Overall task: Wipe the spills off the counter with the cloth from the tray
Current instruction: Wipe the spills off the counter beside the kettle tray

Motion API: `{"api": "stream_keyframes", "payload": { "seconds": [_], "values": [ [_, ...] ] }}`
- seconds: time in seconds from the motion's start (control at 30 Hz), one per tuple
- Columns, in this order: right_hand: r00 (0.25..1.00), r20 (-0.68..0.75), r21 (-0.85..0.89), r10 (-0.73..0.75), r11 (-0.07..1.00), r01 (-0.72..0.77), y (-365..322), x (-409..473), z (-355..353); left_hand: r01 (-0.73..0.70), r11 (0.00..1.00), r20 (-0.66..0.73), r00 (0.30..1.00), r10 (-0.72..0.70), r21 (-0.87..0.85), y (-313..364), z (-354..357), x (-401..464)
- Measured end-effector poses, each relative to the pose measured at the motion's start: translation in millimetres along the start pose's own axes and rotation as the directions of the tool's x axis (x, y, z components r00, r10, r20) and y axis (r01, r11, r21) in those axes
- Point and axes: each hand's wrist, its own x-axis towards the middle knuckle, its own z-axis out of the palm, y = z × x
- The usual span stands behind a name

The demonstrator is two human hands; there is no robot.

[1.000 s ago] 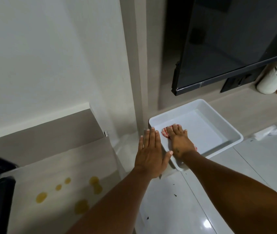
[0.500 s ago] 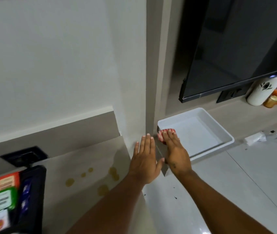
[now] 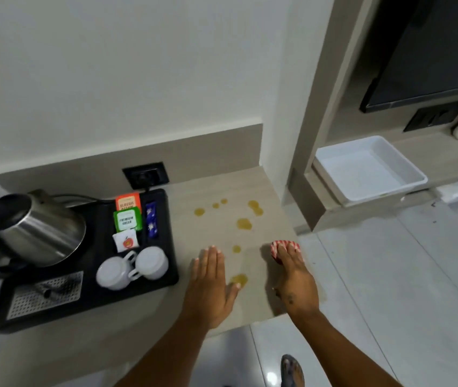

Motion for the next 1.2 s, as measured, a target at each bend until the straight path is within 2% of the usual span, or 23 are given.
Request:
{"api": "stream_keyframes", "payload": {
  "seconds": [0.13, 0.23, 0.33, 0.57, 0.67, 0.77, 0.83, 1.03, 1.1, 1.2],
  "values": [
    [0.997, 0.032, -0.007, 0.073, 0.997, -0.073, -5, -29, 22, 0.082, 0.996, 0.086, 0.993, -0.085, 0.031, -31, 37, -56],
    [0.999, 0.007, -0.143, 0.042, 0.989, -0.041, -10, -43, 39, 0.105, 0.994, 0.077, 0.991, -0.108, 0.033, -37, 44, -65],
    [0.999, -0.025, -0.204, 0.021, 0.979, -0.026, -10, -41, 46, 0.081, 0.996, 0.075, 0.994, -0.084, 0.042, -41, 40, -59],
    [1.000, -0.022, -0.210, 0.007, 0.978, -0.011, -7, 60, 31, 0.038, 0.999, 0.089, 0.995, -0.038, 0.010, -54, 39, -42],
    [0.999, 0.011, -0.204, -0.033, 0.978, 0.034, -9, 63, 37, 0.028, 1.000, 0.084, 0.996, -0.027, -0.011, -57, 40, -38],
    [0.988, 0.046, -0.200, -0.148, 0.967, 0.154, 3, 28, 37, 0.024, 0.999, 0.035, 0.999, -0.023, -0.024, -57, 40, -37],
    [0.986, 0.069, -0.227, -0.154, 0.960, 0.166, 13, 23, 34, 0.018, 0.999, 0.044, 0.999, -0.016, -0.043, -54, 41, -41],
    [0.999, -0.032, -0.249, -0.029, 0.968, 0.020, -12, 145, 30, 0.011, 0.997, -0.015, 1.000, -0.013, -0.080, -58, 48, -45],
    [0.998, -0.009, -0.263, -0.067, 0.963, 0.062, -30, 171, 39, 0.033, 0.997, -0.012, 0.999, -0.034, -0.067, -61, 48, -43],
    [0.979, 0.081, -0.287, -0.186, 0.936, 0.202, -25, 149, 45, 0.045, 0.996, 0.023, 0.999, -0.043, -0.073, -58, 50, -48]
  ]
}}
